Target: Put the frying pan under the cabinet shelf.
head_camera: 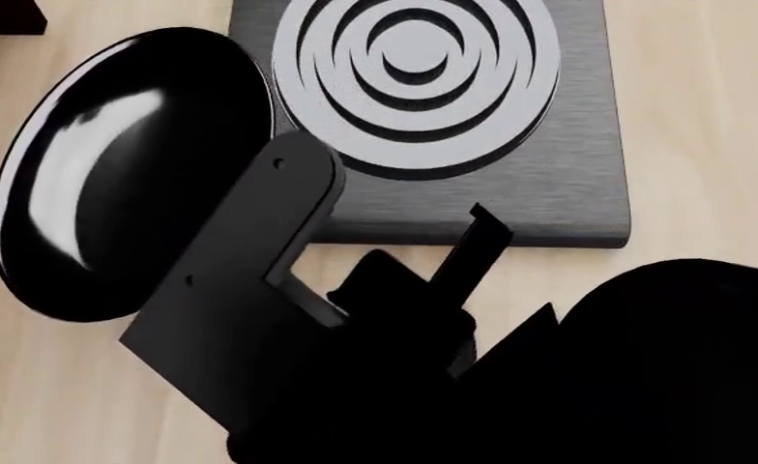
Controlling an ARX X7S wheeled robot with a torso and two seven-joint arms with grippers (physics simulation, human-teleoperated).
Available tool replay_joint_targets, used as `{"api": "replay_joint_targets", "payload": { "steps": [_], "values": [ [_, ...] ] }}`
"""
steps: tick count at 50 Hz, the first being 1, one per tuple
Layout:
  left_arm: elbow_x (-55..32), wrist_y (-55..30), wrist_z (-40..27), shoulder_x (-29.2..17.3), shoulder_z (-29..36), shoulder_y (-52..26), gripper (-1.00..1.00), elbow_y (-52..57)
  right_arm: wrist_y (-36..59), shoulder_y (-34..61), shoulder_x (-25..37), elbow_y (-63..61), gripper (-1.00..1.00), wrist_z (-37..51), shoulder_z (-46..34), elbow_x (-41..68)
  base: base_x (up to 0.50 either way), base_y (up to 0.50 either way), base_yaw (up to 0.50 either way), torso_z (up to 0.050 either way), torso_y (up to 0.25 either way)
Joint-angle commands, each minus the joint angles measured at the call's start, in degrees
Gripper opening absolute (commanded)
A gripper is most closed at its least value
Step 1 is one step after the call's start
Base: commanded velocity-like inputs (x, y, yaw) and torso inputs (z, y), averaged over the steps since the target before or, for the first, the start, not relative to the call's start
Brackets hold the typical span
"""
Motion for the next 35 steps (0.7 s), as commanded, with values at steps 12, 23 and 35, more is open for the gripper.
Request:
{"api": "replay_joint_targets", "payload": {
  "steps": [12, 23, 35],
  "values": [
    [-1.29, 0.86, -0.51, -0.81, -0.91, 0.05, 1.0, 0.0, 0.99, -4.72, -3.74, 7.51, -1.0, -13.93, 2.13, -17.46, 0.0, 0.0, 0.0, 0.0, 0.002],
    [-1.22, 0.77, -0.93, -0.72, -0.46, 0.1, 1.0, 0.0, 0.43, -6.21, -6.01, 11.5, -1.0, -20.93, 1.17, -23.91, 0.0, 0.0, 0.0, 0.0, 0.002],
    [6.86, -3.45, -0.97, 2.83, 8.07, 0.2, 1.0, -0.07, -1.13, -8.03, -8.29, 15.43, -1.0, -26.96, -0.48, -30.32, 0.0, 0.0, 0.0, 0.0, 0.002]
  ]
}}
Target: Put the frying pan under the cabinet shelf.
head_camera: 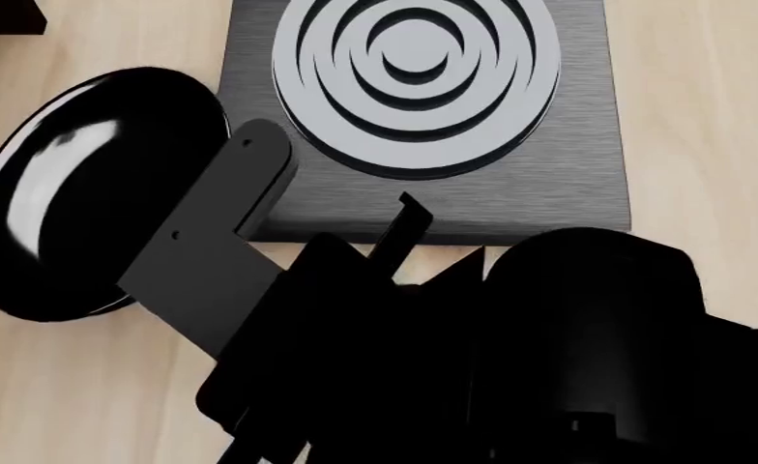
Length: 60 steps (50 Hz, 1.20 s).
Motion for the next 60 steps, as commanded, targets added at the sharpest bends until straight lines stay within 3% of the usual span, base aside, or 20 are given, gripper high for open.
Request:
{"api": "replay_joint_targets", "payload": {
  "steps": [1, 25, 60],
  "values": [
    [2.52, -0.74, -0.12, 1.66, 2.7, 0.05, 1.0, -0.16, -0.5, -0.62, -2.28, 3.65, -1.0, -5.71, 0.67, -9.02, 0.0, 0.0, 0.0, 0.0, 0.0],
    [1.36, -1.28, -0.12, 1.74, 2.54, 0.06, 1.0, -0.03, -5.96, -4.03, -7.24, 12.7, -1.0, -16.47, -2.85, -19.83, 0.0, 0.0, 0.0, 0.001, 0.001],
    [-0.29, -1.97, -0.12, 2.45, 2.36, 0.06, 1.0, -0.01, -19.7, -11.62, -17.43, 35.4, -1.0, -35.53, -8.2, -33.23, 0.0, 0.0, 0.0, 0.0, 0.0]
  ]
}}
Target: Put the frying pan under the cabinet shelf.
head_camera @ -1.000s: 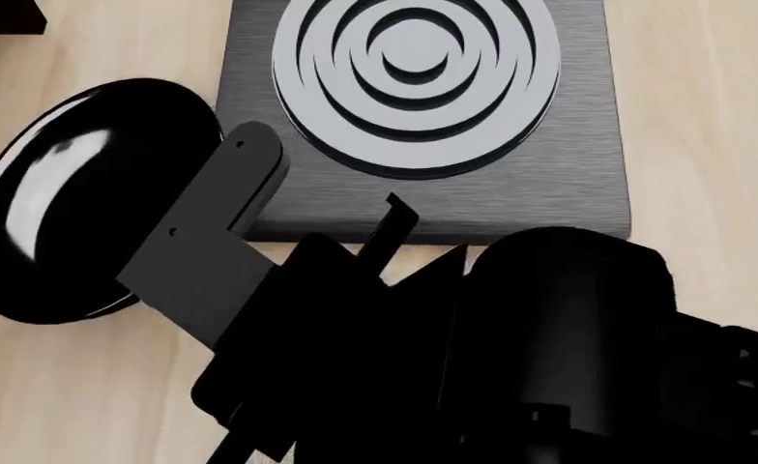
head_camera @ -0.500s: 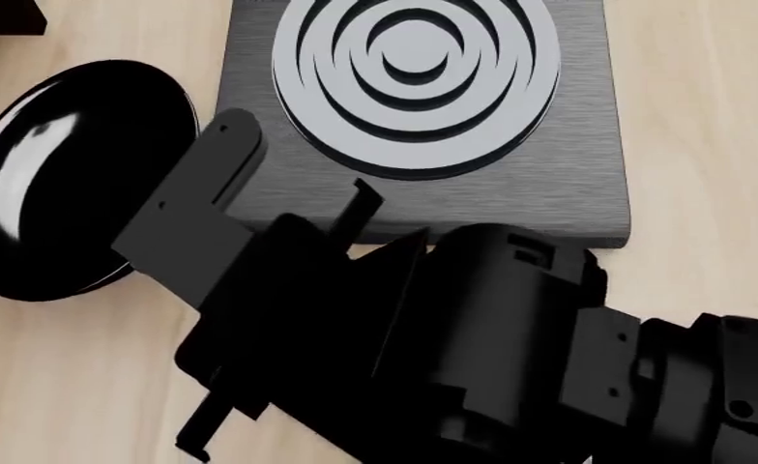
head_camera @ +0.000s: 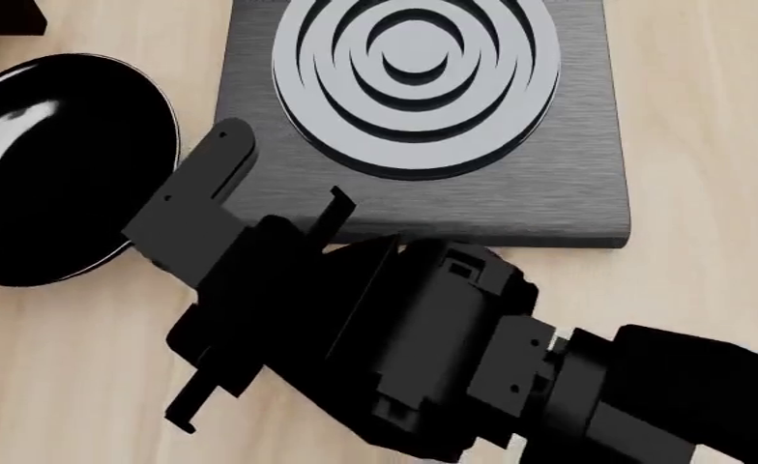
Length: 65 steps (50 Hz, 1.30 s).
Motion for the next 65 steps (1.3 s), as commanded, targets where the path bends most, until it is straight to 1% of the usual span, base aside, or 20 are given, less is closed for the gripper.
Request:
{"api": "replay_joint_targets", "payload": {
  "steps": [1, 10, 21, 22, 23, 24, 27, 28, 40, 50, 57, 65],
  "values": [
    [-0.59, -0.08, 0.0, 0.19, -0.27, 0.0, 1.0, 0.01, -3.67, -2.24, -3.87, 6.38, -1.0, -5.95, -1.22, -3.55, 0.0, 0.0, 0.0, 0.0, 0.0],
    [-1.38, 0.35, 0.0, 0.05, -0.91, 0.0, 1.0, 0.0, -3.96, -3.4, -5.43, 6.19, -1.0, -7.12, -2.48, -4.18, 0.0, 0.0, 0.0, 0.0, 0.0],
    [-1.77, 0.39, 0.0, 0.07, -1.19, 0.0, 1.0, 0.0, -4.86, -2.97, -7.59, 10.37, -1.0, -9.39, -2.75, -5.31, 0.0, 0.0, 0.0, 0.0, -0.002],
    [-2.01, 0.37, 0.0, -0.06, -1.65, 0.0, 1.0, -0.06, -5.07, -2.96, -8.06, 10.96, -1.0, -9.74, -2.79, -5.48, 0.0, 0.01, 0.01, 0.0, 0.0],
    [-5.45, 2.97, 0.0, 0.18, -5.88, 0.0, 1.0, -2.16, -5.23, -2.98, -8.4, 11.46, -1.0, -10.17, -2.81, -5.55, 0.01, 0.01, 0.01, 0.0, 0.0],
    [-5.01, 2.03, 0.0, -0.54, -5.23, 0.0, 1.0, -0.95, -5.25, -3.03, -8.68, 11.63, -1.0, -10.14, -2.96, -5.73, 0.0, 0.01, 0.01, 0.0, -0.011],
    [-4.21, 1.29, 0.0, -0.64, -4.2, 0.0, 1.0, -0.07, -5.35, -3.02, -9.34, 11.87, -1.0, -10.53, -3.14, -5.9, 0.0, 0.01, 0.01, 0.0, -0.008],
    [-4.82, 1.91, 0.0, -0.3, -4.94, 0.0, 1.0, -0.6, -5.28, -2.89, -9.47, 11.58, -1.0, -10.56, -3.12, -5.84, 0.0, 0.01, 0.01, 0.0, -0.01],
    [-5.13, 2.15, 0.0, -0.38, -5.07, 0.0, 1.0, -0.21, -4.91, -2.0, -9.99, 10.05, -1.0, -10.58, -2.37, -5.0, 0.0, 0.01, 0.01, 0.0, -0.006],
    [-5.42, 1.93, 0.0, -0.72, -5.21, 0.0, 1.0, 0.0, 1.3, 2.24, -8.83, 6.66, -1.0, -8.6, -1.26, -1.11, 0.0, 0.0, 0.0, 0.0, 0.0],
    [-5.18, 1.78, 0.0, -0.65, -4.99, 0.0, 1.0, 0.0, 4.04, 5.64, -10.76, 7.99, -1.0, -9.09, -0.87, -0.05, 0.0, 0.0, 0.0, 0.0, 0.0],
    [-6.14, 2.02, 0.0, -0.53, -5.88, 0.0, 1.0, -0.01, 2.11, 5.27, -14.01, 12.62, -1.0, -12.66, -1.78, -1.45, 0.0, 0.0, 0.0, 0.0, 0.0]
  ]
}}
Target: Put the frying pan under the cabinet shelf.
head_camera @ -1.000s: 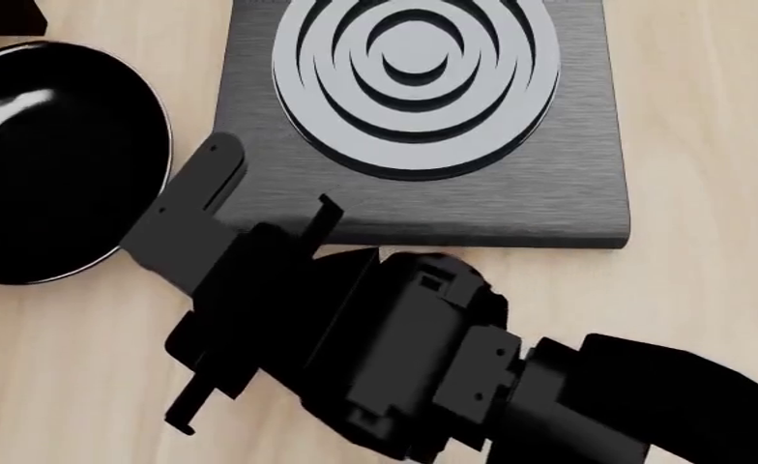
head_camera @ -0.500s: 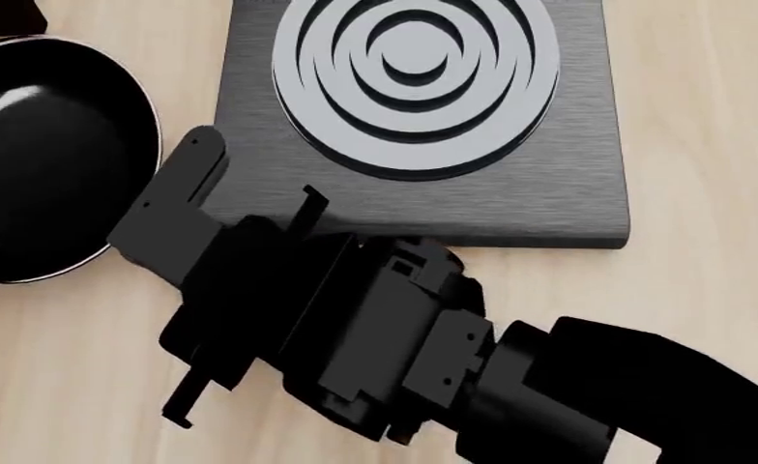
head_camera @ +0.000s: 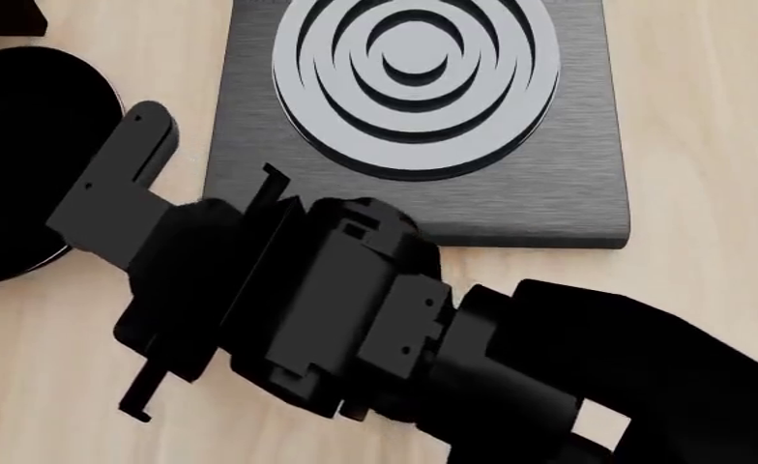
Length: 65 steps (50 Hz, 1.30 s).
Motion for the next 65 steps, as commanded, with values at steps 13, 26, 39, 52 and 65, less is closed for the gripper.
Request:
{"api": "replay_joint_targets", "payload": {
  "steps": [13, 26, 39, 52, 65],
  "values": [
    [-3.44, 0.9, 0.0, 0.16, -3.12, 0.0, 1.0, 0.0, -7.51, -0.03, -5.07, 6.51, -1.0, -9.02, -5.65, 5.07, 0.0, 0.0, 0.0, 0.0, 0.0],
    [-8.42, 2.45, 0.0, 1.31, -7.03, 0.01, 1.0, -1.33, -13.54, -7.9, -5.07, 8.5, -1.0, -15.9, -5.56, 1.21, 0.0, 0.0, 0.0, 0.0, -0.001],
    [-11.65, 1.76, 0.0, 2.3, -8.1, 0.01, 1.0, -0.4, -15.14, -9.5, -5.07, 8.53, -1.0, -20.58, -5.5, -0.28, 0.0, 0.0, 0.01, 0.0, -0.005],
    [-13.77, 1.51, 0.0, 3.88, -8.28, 0.01, 1.0, -0.27, -14.47, -8.6, -5.07, 6.88, -1.0, -24.14, -5.49, -2.13, 0.0, 0.0, 0.01, 0.0, -0.005],
    [-15.83, 1.74, 0.0, 5.03, -9.14, 0.01, 1.0, -0.2, -14.28, -7.8, -5.07, 6.11, -1.0, -26.49, -5.46, -2.61, 0.0, 0.0, 0.0, 0.0, -0.002]
  ]
}}
